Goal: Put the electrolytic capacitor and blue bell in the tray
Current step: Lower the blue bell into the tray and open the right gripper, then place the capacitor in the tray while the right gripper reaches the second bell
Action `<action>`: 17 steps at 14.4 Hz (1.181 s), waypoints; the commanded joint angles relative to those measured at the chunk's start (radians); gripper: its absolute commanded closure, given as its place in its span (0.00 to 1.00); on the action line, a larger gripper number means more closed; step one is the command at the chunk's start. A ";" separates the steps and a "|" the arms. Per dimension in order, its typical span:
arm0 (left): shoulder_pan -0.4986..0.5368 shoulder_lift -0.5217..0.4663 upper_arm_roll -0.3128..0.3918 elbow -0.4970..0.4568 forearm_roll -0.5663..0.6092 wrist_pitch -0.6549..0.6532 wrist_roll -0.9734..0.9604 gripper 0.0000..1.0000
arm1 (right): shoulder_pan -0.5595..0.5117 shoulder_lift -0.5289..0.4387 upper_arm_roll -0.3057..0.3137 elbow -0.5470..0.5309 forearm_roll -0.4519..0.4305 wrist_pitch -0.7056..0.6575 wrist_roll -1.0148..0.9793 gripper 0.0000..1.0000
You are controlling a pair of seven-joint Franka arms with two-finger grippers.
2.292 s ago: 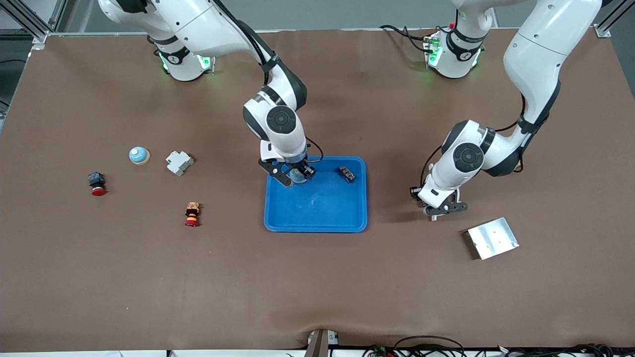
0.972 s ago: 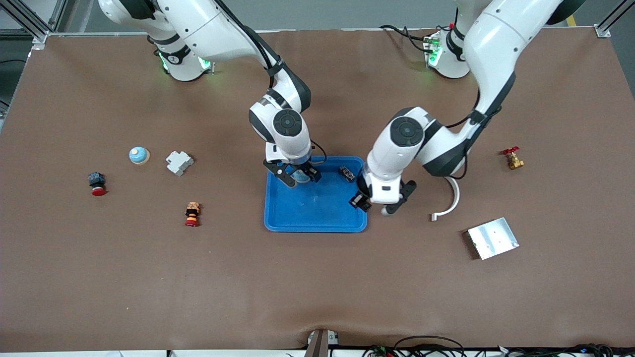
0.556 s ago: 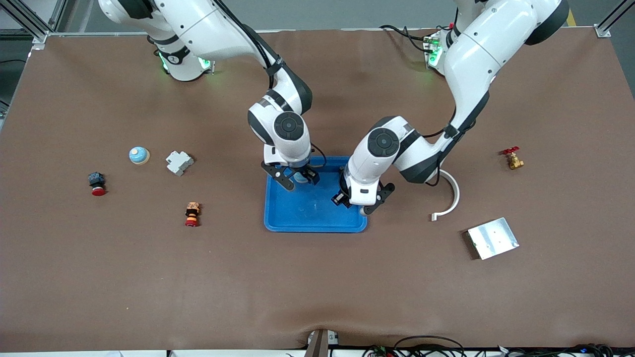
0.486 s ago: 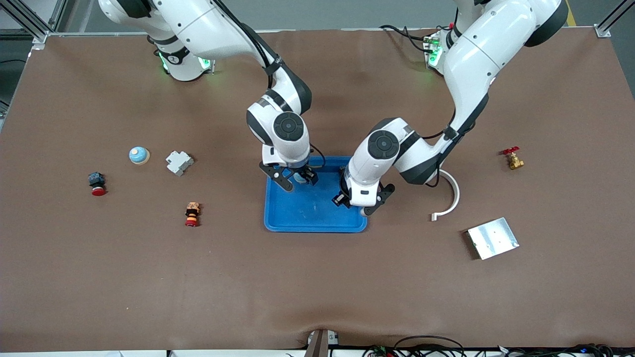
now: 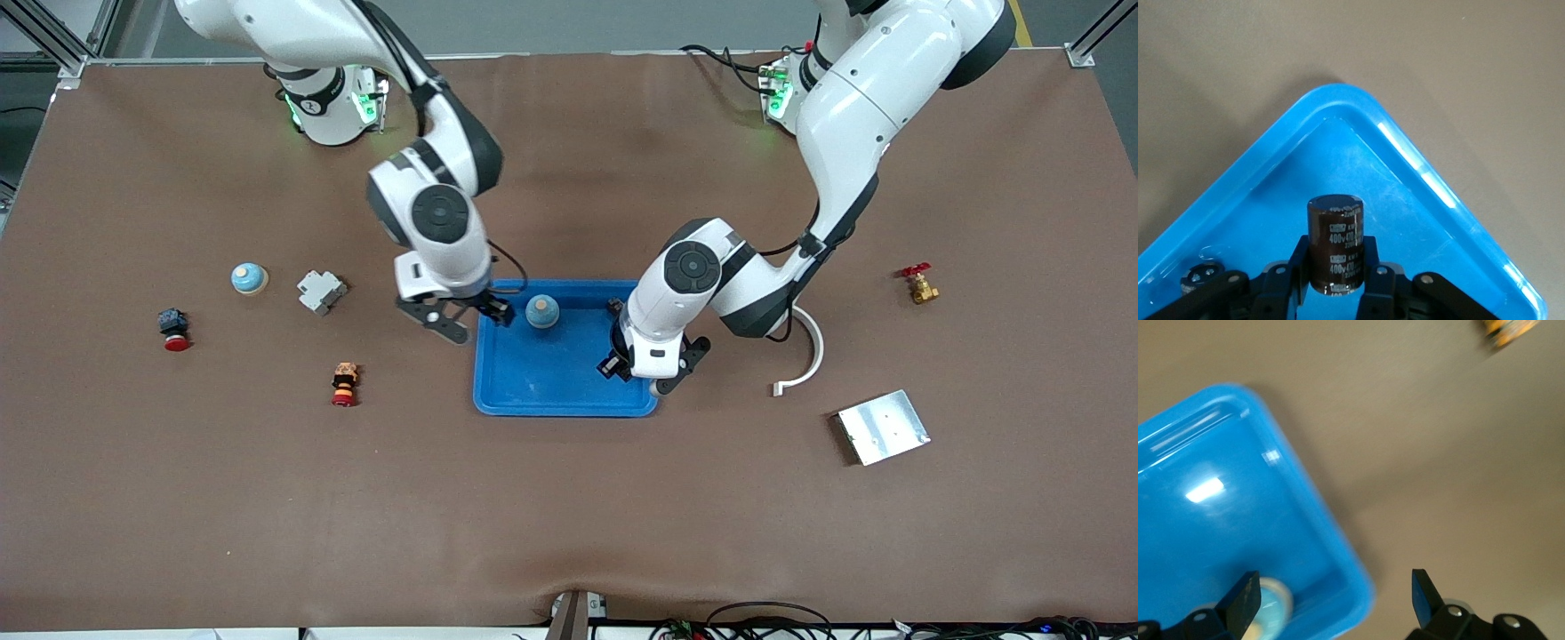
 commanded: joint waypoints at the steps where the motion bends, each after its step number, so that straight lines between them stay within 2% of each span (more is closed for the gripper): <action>1: -0.020 0.014 0.027 0.017 -0.008 -0.015 -0.003 1.00 | -0.087 -0.183 0.017 -0.217 -0.010 0.029 -0.149 0.00; 4: -0.036 0.025 0.051 0.017 -0.005 -0.015 -0.002 1.00 | -0.156 -0.301 0.015 -0.329 -0.010 0.029 -0.276 0.00; 6: -0.046 0.045 0.054 0.039 -0.005 -0.015 -0.002 1.00 | -0.230 -0.349 0.015 -0.366 -0.010 0.026 -0.399 0.00; 12: -0.094 0.069 0.105 0.051 -0.006 -0.012 -0.003 1.00 | -0.431 -0.426 0.015 -0.423 -0.010 0.024 -0.755 0.00; 15: -0.100 0.074 0.105 0.060 -0.006 -0.012 -0.003 1.00 | -0.528 -0.445 0.015 -0.460 -0.010 0.049 -0.913 0.00; 17: -0.100 0.073 0.105 0.060 -0.008 -0.012 -0.003 0.83 | -0.592 -0.464 0.015 -0.506 -0.010 0.092 -1.006 0.00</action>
